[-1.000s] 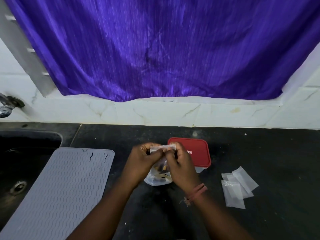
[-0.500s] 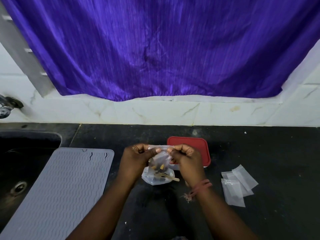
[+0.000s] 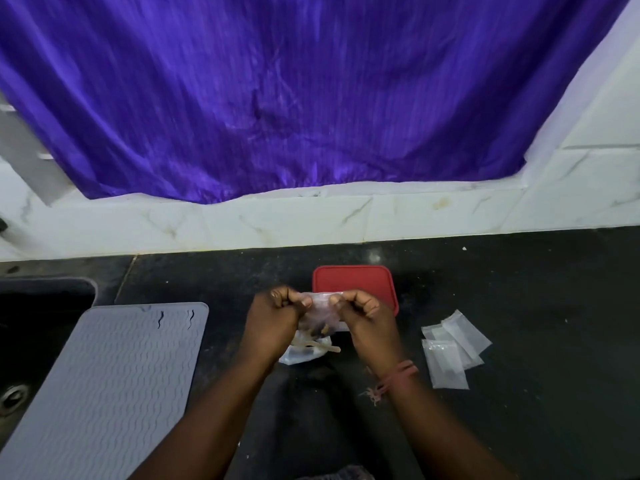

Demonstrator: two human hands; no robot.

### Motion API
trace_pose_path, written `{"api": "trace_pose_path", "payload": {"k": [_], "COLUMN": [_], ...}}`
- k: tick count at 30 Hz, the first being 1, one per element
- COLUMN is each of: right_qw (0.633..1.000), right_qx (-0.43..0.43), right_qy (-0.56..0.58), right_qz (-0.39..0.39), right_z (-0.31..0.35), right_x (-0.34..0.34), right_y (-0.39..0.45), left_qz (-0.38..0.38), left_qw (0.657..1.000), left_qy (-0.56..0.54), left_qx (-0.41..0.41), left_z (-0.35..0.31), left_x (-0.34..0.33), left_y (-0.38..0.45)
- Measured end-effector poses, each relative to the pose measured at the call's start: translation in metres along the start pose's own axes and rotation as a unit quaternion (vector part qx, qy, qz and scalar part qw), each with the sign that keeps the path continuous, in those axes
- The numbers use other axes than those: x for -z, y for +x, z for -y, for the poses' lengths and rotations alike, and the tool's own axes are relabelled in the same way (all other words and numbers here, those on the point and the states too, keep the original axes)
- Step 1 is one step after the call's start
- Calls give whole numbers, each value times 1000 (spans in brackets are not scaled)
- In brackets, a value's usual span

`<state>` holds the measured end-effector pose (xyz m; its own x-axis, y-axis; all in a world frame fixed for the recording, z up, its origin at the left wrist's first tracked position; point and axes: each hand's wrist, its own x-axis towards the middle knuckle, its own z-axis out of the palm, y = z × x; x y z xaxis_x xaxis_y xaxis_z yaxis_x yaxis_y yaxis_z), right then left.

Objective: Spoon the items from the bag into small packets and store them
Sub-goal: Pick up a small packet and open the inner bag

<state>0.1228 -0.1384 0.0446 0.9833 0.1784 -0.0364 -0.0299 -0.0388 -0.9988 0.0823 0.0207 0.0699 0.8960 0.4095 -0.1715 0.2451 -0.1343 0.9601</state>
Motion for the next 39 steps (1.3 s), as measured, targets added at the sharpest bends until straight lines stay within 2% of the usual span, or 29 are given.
{"api": "trace_pose_path", "payload": {"k": [5,8,14,16,18,23,26,30,33,35,37,39], "right_qw": [998,995,989,984,976,958,951,939,918,893,852,833], "right_qx": [-13,-21,-58,-88,-124,-207,-209,-185,-146,-74,-1,20], "right_qy": [-35,-56,-118,-136,-157,-178,-201,-277,-364,-442,-522,-547], "right_qz": [-54,-84,-63,-77,-88,-93,-108,-83,-51,-41,27,82], "right_z": [-15,-24,-40,-47,-61,-100,-113,-120,-128,-132,-135,-137], "right_x": [17,39,107,127,142,153,152,146,148,150,147,141], "right_y": [-8,-16,-32,-34,-33,-24,-9,10,16,14,10,4], "left_qz": [33,93,162,180,180,157,132,119,99,93,117,172], "left_qw": [999,995,980,974,970,965,968,968,954,951,941,910], "left_qy": [22,18,112,117,103,109,91,146,247,286,317,373], "left_qx": [-5,8,29,77,124,178,194,168,136,70,-1,-52], "left_z": [11,19,42,47,54,83,98,105,113,119,120,120], "left_x": [-25,-45,-96,-117,-136,-170,-183,-189,-191,-195,-197,-200], "left_y": [-6,-11,-14,-13,-12,-10,-5,1,0,-8,-15,-15]}}
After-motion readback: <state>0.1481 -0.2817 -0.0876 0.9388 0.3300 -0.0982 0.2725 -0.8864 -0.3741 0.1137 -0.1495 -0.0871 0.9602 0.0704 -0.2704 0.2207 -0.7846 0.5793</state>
